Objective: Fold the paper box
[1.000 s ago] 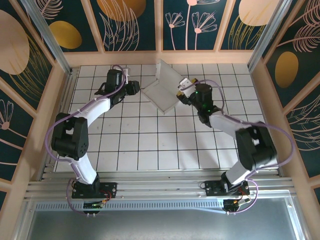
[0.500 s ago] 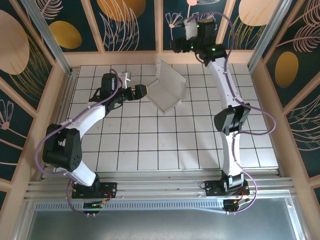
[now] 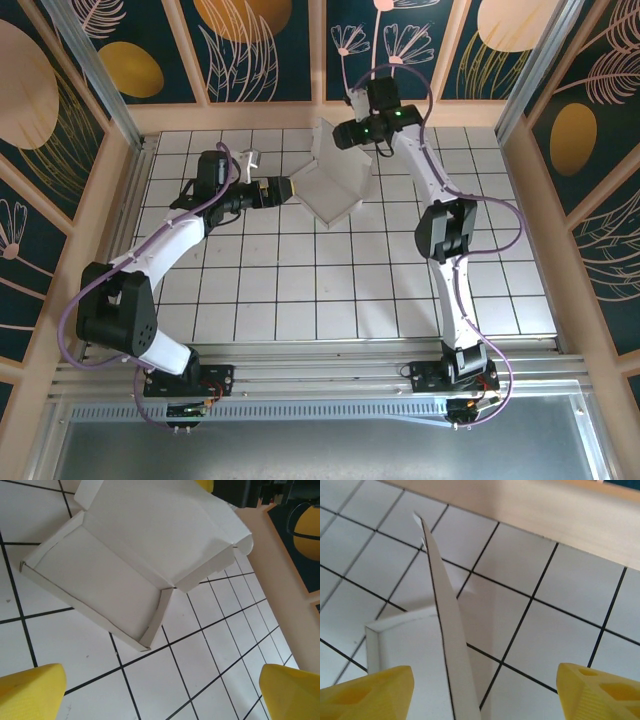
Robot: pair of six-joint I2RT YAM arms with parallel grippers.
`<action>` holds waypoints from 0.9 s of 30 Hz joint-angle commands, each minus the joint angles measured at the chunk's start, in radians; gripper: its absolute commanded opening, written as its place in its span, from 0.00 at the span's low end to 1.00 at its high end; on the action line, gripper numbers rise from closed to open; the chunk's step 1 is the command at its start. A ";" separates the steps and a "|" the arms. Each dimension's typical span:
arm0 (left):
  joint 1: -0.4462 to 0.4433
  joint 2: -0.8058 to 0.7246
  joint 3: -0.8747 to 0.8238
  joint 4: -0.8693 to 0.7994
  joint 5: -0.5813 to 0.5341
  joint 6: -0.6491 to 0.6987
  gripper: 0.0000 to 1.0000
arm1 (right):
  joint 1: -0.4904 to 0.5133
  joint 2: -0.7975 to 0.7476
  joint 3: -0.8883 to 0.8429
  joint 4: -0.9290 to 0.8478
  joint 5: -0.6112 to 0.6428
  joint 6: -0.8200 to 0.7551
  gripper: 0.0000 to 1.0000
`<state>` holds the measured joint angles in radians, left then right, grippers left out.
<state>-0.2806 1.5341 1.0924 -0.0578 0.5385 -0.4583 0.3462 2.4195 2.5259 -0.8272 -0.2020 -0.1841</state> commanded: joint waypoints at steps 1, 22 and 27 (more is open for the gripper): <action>0.003 0.024 -0.014 -0.024 -0.084 -0.015 0.99 | 0.020 0.022 0.022 -0.049 0.041 -0.047 0.69; 0.104 0.406 0.366 0.050 -0.132 0.162 0.69 | 0.137 -0.086 -0.139 -0.030 0.307 -0.455 0.00; 0.109 0.451 0.435 0.047 0.039 0.296 0.70 | 0.143 -0.129 -0.204 -0.026 0.273 -0.578 0.00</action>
<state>-0.1757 1.9388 1.4868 -0.0193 0.4381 -0.3050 0.4797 2.3554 2.3547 -0.8406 0.0639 -0.6479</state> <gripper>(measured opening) 0.693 0.066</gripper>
